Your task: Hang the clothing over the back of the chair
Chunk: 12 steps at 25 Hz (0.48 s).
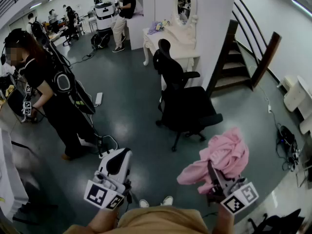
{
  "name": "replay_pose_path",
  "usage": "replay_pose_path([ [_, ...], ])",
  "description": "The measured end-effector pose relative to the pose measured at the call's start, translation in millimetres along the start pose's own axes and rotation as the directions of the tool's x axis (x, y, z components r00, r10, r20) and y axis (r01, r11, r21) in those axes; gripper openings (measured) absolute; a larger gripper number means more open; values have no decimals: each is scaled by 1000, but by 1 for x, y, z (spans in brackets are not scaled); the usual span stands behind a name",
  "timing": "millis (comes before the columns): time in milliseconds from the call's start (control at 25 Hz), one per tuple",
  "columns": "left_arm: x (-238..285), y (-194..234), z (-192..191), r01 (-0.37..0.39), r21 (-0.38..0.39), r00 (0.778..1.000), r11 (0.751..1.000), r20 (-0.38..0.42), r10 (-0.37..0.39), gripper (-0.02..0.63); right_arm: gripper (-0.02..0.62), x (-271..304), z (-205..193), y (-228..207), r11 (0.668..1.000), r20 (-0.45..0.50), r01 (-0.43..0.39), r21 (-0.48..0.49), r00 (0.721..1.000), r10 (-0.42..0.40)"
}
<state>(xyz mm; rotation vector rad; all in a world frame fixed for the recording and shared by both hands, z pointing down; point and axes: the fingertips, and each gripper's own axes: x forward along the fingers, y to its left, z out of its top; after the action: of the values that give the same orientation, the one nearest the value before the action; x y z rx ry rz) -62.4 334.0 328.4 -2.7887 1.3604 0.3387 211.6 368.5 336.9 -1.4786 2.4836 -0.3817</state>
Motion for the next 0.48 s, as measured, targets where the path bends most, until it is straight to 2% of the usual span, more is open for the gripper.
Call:
replay_pose_path([
  [480, 12, -3, 5, -39, 10, 999, 999, 5, 39, 3, 209, 12, 7, -12, 999, -12, -47, 12, 999, 47],
])
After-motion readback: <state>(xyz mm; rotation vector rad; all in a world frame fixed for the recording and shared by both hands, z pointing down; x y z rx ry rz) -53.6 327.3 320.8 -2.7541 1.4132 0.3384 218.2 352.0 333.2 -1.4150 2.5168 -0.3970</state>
